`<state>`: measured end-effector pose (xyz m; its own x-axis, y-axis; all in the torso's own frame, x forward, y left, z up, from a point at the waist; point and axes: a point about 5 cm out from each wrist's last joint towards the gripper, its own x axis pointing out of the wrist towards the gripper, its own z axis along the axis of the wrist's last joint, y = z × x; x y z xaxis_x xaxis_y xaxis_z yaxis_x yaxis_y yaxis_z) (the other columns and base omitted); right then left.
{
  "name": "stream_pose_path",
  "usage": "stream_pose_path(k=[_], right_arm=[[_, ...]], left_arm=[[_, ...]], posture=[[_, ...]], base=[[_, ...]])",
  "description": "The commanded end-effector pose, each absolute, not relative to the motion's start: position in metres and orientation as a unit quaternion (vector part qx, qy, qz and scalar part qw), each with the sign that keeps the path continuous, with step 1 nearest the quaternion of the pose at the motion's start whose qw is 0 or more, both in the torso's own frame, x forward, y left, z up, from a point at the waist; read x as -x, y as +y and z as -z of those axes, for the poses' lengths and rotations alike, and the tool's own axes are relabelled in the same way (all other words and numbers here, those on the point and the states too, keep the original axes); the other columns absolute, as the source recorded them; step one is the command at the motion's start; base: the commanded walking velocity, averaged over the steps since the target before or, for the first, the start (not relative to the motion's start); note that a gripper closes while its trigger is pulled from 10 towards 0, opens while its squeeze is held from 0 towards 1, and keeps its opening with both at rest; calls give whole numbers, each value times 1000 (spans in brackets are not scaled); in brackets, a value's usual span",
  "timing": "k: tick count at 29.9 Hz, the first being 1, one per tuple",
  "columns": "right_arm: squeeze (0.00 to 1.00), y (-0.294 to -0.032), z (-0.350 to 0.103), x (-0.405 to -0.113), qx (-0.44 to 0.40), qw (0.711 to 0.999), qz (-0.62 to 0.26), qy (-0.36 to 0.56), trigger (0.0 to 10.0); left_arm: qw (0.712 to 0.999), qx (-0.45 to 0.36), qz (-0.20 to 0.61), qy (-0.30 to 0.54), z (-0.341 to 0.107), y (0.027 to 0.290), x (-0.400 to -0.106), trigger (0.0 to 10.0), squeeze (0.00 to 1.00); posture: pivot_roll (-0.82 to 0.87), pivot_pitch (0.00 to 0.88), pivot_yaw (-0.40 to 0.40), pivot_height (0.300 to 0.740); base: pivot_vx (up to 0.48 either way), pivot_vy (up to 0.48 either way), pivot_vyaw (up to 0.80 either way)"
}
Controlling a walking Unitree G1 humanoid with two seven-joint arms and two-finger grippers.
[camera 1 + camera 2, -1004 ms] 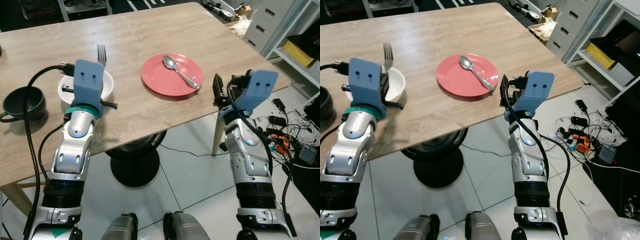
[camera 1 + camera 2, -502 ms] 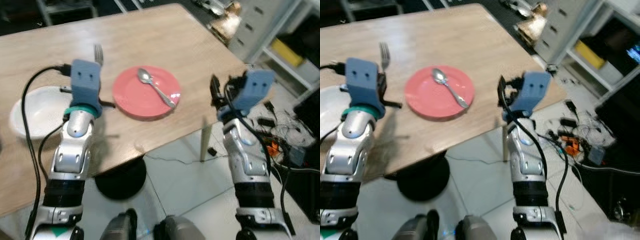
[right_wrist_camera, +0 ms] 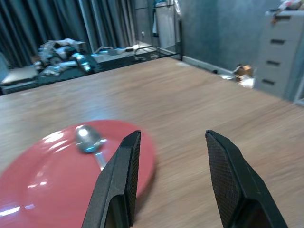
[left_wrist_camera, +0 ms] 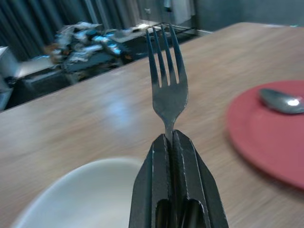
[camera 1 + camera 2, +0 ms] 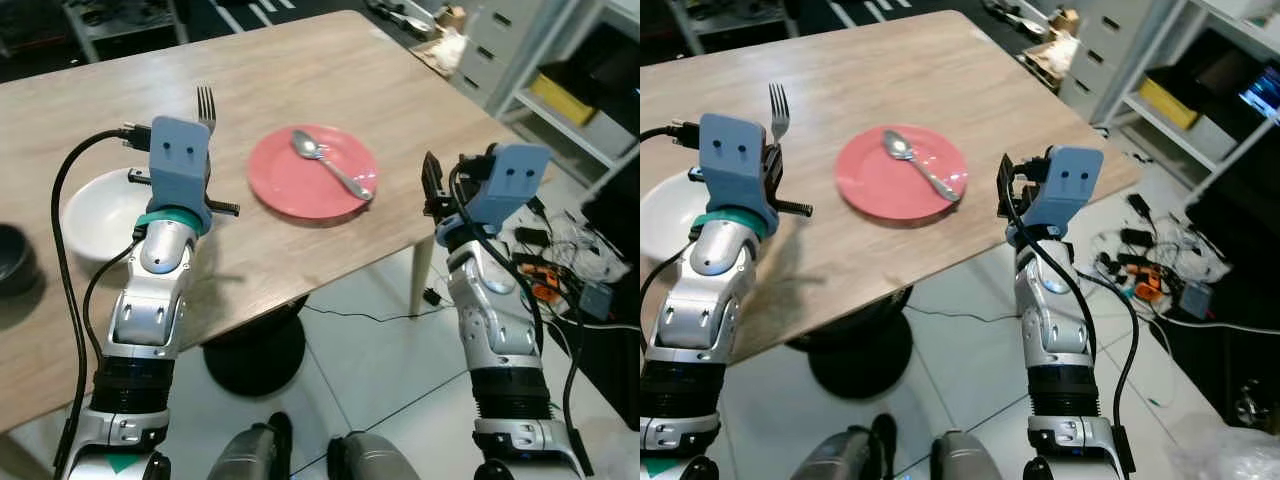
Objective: Setting the table
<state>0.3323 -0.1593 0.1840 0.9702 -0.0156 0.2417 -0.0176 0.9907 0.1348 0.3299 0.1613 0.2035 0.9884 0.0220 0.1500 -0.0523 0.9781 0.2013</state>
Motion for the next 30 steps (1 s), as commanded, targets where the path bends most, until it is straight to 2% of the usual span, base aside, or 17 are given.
stream_pose_path(k=[1,13,23,30], right_arm=[[0,-162,-182,-331,-69,990,7,-120,10000],[0,-162,-182,-331,-70,990,7,-120,10000],[0,-156,-180,-334,-78,990,0,-119,10000],[0,-158,-184,-337,-74,989,-5,-125,10000]], left_arm=[[993,-106,-20,-55,-197,163,-330,10000,0],[993,-105,-22,-48,-195,164,-331,10000,0],[992,-109,-28,-54,-197,168,-331,10000,0],[991,-117,-22,-64,-202,164,-331,10000,0]], posture=[[-82,68,31,740],[-81,67,30,740],[-54,29,19,740],[-55,38,31,740]], base=[[345,-289,0],[370,-276,0],[0,0,0],[0,0,0]])
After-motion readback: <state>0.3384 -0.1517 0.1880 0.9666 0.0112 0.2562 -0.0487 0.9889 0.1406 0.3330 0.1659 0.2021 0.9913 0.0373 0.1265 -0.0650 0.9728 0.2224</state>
